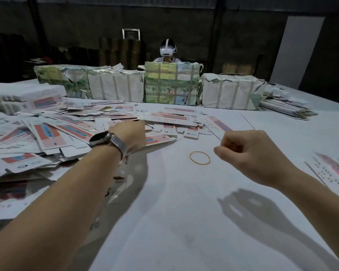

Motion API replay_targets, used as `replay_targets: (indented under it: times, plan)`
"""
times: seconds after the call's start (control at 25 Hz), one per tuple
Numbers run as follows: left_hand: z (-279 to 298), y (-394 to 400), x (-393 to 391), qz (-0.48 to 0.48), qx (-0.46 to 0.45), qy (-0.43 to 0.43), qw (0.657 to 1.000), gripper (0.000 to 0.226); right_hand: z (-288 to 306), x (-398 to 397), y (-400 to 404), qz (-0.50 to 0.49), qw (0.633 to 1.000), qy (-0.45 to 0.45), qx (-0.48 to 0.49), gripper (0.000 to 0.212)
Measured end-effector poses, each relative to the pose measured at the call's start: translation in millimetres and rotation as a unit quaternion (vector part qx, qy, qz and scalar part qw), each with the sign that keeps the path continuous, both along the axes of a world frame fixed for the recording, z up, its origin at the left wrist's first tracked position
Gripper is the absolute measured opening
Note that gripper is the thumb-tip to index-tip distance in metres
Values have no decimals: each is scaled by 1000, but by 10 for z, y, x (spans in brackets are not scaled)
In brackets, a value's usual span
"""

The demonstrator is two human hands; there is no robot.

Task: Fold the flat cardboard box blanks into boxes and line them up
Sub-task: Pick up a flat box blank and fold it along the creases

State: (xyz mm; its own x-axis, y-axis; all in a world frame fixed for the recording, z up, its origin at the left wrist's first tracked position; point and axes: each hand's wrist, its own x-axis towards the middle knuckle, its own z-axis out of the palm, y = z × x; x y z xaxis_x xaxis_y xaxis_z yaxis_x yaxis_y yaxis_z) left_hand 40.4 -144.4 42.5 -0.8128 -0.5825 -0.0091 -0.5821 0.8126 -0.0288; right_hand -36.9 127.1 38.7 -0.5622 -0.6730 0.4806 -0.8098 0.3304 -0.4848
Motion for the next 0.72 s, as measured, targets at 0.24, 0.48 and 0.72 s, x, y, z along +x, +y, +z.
replay_targets:
  times: [0.24, 0.48, 0.72]
  plan:
    - [410, 896, -62, -233, 130, 320, 909, 76, 97, -53, -53, -28, 974, -147, -168, 14]
    - [109, 1708, -91, -282, 524, 492, 636, 80, 149, -87, -1, -78, 915, -238, -317, 44]
    - [-3, 1765, -194, -233, 669, 434, 556, 53, 64, 51, -61, -69, 909, -187, -367, 80]
